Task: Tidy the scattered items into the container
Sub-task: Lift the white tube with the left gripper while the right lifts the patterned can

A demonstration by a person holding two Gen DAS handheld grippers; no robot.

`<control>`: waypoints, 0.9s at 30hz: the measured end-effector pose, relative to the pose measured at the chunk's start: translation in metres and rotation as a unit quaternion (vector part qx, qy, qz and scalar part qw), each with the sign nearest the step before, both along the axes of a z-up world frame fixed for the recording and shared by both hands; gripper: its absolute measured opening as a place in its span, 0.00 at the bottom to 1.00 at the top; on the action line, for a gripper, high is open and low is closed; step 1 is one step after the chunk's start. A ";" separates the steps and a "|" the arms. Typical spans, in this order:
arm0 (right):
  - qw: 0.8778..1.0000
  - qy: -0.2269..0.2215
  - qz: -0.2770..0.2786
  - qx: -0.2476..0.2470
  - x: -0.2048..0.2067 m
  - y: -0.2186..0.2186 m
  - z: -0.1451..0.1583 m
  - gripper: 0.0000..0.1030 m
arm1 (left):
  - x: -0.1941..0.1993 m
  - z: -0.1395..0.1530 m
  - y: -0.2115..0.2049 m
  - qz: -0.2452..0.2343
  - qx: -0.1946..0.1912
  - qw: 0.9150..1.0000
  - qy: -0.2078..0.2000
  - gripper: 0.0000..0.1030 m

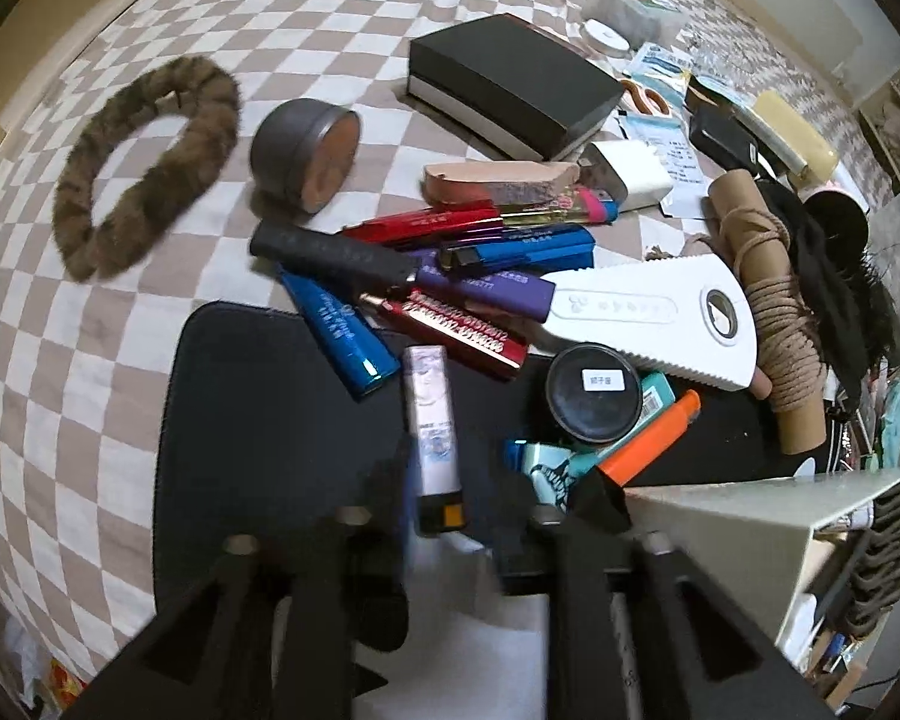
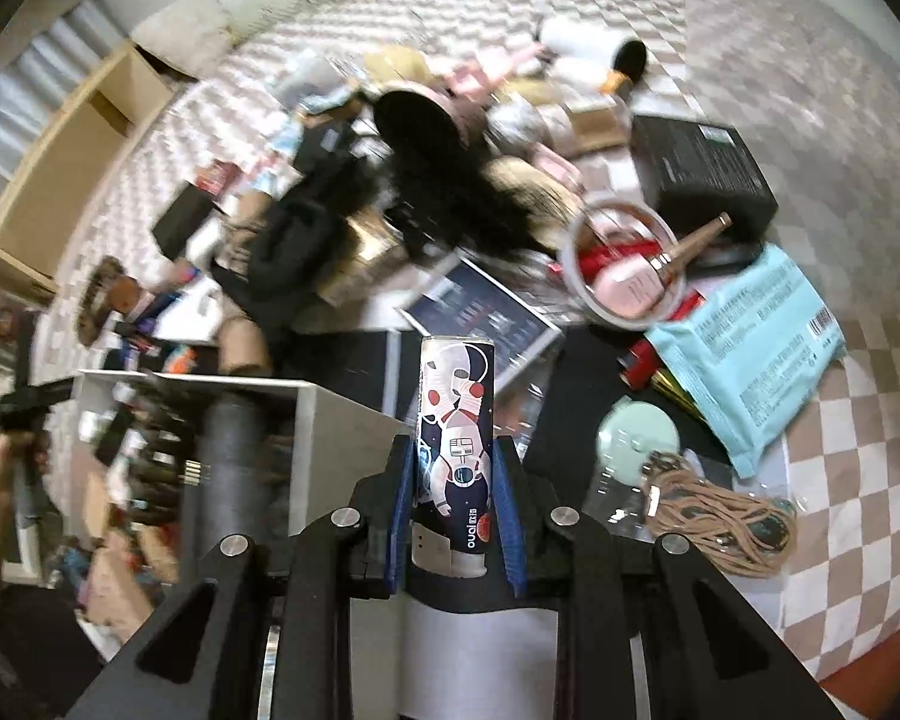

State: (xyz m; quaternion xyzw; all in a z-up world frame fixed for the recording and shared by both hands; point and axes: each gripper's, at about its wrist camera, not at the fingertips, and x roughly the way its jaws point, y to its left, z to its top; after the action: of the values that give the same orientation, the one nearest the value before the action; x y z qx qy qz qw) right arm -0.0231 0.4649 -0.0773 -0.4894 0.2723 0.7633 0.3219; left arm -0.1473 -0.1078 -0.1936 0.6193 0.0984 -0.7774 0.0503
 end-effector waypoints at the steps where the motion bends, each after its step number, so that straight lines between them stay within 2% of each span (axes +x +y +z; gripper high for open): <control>1: 1.000 0.010 0.002 0.000 -0.002 -0.003 0.004 0.26 | -0.001 0.000 0.002 -0.002 -0.004 1.000 0.001 0.42; 11: 0.995 0.093 0.037 -0.010 -0.016 -0.036 0.043 0.26 | -0.007 -0.011 0.010 -0.012 -0.040 0.999 -0.007 0.42; 20: 0.993 0.106 0.050 -0.011 -0.029 -0.043 0.045 0.26 | -0.010 -0.030 0.009 -0.022 -0.076 0.997 -0.020 0.42; 21: 0.993 0.105 0.049 -0.011 -0.030 -0.042 0.044 0.26 | -0.010 -0.031 0.010 -0.026 -0.076 0.997 -0.021 0.37; 22: 0.993 0.104 0.047 -0.013 -0.030 -0.040 0.043 0.26 | -0.010 -0.031 0.011 -0.031 -0.076 0.996 -0.021 0.25; 23: 0.993 0.104 0.045 -0.014 -0.030 -0.039 0.042 0.26 | -0.010 -0.030 0.013 -0.039 -0.076 0.996 -0.020 0.20; 27: 0.994 0.102 0.039 -0.014 -0.029 -0.034 0.040 0.26 | -0.008 -0.027 0.023 -0.072 -0.081 0.994 -0.016 0.19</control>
State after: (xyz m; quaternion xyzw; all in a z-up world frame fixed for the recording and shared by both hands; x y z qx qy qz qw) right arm -0.0520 0.4304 -0.0376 -0.4239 0.2953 0.8172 0.2553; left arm -0.1553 -0.0851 -0.2211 0.6310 -0.0111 -0.7743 0.0458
